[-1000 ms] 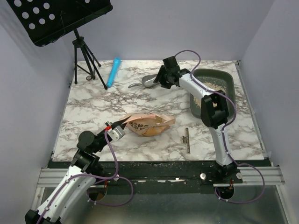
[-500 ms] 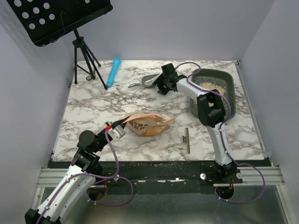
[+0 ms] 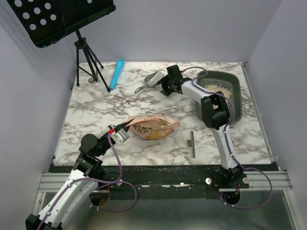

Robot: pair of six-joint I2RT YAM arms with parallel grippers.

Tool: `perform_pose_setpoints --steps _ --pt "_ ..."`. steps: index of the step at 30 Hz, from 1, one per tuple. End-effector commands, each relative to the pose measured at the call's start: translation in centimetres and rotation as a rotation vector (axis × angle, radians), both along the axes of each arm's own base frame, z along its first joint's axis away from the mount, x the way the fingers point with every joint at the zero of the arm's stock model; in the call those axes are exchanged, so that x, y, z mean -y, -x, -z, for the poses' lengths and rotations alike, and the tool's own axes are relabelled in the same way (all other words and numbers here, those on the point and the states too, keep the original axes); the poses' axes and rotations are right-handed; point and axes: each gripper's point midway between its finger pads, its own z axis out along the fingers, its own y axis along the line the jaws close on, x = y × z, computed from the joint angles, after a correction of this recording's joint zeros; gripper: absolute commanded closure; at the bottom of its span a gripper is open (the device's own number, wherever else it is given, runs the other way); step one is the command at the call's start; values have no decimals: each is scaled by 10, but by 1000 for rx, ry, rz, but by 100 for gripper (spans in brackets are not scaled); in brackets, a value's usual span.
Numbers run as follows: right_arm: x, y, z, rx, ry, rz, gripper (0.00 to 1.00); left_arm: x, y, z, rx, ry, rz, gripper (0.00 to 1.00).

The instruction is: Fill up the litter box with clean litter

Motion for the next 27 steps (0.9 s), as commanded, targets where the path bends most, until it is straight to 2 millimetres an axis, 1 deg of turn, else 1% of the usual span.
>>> perform_pose_setpoints --steps 1,7,12,13,14,15,16,18,21,23,24,26,27 --pt "5 -12 20 -8 20 50 36 1 4 -24 67 36 12 96" --pt "1 -15 19 5 33 5 46 1 5 -27 74 40 16 96" --pt "-2 -20 17 25 40 -15 75 0 6 -28 79 44 13 96" --pt "-7 -19 16 20 21 -36 83 0 6 -27 78 43 13 96" --pt "-8 -18 16 19 15 -42 90 0 7 -27 78 43 14 96" --pt "-8 -17 17 16 14 -46 100 0 7 -28 80 44 14 96" --pt "-8 -16 17 14 13 -47 100 0 7 -28 79 44 14 96" --pt "-6 -14 11 34 26 -62 100 1 7 -27 75 43 17 96" --pt "3 -7 -4 82 79 -88 100 0 7 -28 82 45 14 96" --pt "20 -4 -16 117 151 -67 99 0 8 -30 87 48 14 96" --pt "25 -3 -26 143 172 -64 95 -1 7 -31 89 48 11 96" --pt "35 2 -43 184 218 -72 79 -1 6 -34 90 48 6 96" --pt "39 4 -54 207 232 -69 72 -1 6 -36 90 50 6 94"
